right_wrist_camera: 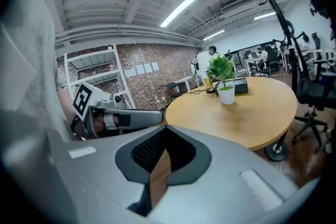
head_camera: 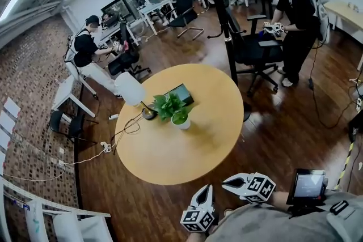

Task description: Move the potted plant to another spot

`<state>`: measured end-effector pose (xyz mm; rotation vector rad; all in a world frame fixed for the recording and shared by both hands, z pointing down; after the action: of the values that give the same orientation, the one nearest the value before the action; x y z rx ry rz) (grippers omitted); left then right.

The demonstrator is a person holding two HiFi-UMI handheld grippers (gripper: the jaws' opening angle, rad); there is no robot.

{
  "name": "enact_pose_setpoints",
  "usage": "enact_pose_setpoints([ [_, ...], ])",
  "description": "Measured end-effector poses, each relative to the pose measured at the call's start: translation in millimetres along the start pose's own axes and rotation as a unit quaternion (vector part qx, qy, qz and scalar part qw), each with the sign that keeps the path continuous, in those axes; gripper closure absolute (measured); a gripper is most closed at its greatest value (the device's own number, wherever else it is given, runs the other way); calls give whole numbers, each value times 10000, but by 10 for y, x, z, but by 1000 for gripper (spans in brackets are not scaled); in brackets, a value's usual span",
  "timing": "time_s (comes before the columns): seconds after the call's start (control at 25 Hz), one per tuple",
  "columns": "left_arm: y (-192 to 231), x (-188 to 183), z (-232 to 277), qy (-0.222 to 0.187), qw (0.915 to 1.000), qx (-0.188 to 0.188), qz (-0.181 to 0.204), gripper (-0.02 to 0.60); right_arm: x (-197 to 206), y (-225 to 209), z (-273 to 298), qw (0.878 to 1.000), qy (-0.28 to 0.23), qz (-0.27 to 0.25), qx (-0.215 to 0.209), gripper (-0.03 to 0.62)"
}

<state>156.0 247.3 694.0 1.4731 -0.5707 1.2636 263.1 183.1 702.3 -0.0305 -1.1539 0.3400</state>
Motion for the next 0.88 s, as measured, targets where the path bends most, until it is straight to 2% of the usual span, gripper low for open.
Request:
enact_pose_setpoints([
  [0.32,112,-64,-26,-117,9998,-65,129,575,-73,-20,113,9999,-94,-140,-30,594],
  [0.52,20,-33,-182,-54,10000,-42,33,575,-83,135,45,9999,-24,-100,-2,594],
  [0.88,35,-74,-23,9,10000,-85,-25,575,-155,-35,75,10000,-1,-73,-53,594],
])
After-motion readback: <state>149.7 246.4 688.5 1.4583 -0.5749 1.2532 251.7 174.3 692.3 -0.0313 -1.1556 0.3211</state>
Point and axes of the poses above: the fingertips, and each gripper's own axes: z forward along the fingers, y to its left, x out of its underside, the point moved 6 cm from there along -z, backward along the fingers, and after that the axes turned 14 degrees about x, right-handed, at the moved point
